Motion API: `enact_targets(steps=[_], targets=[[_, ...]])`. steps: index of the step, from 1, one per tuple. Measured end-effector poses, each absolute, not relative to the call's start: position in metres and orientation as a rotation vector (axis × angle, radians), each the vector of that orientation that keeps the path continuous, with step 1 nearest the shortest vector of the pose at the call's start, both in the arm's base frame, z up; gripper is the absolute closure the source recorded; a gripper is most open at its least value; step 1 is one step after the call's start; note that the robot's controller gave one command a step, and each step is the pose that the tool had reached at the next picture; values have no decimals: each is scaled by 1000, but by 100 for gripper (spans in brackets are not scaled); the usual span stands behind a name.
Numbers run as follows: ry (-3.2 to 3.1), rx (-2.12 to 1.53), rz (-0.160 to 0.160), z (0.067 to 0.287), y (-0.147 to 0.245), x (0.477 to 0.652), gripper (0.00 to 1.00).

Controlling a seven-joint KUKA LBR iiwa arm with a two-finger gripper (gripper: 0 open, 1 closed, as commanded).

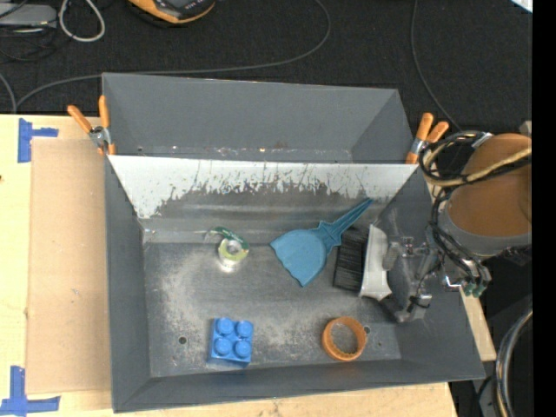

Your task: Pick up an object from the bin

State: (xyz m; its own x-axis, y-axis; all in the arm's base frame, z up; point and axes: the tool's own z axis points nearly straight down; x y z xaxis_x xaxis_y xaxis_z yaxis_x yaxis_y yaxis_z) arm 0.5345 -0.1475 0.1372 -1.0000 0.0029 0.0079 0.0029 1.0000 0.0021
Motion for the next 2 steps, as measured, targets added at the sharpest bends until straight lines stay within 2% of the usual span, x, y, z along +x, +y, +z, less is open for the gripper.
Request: enact_targets(steps=[1, 2], targets=[[-3140, 4, -1, 141, -147, 536, 0], [-3037, 779, -10, 68, -105, 494, 0]])
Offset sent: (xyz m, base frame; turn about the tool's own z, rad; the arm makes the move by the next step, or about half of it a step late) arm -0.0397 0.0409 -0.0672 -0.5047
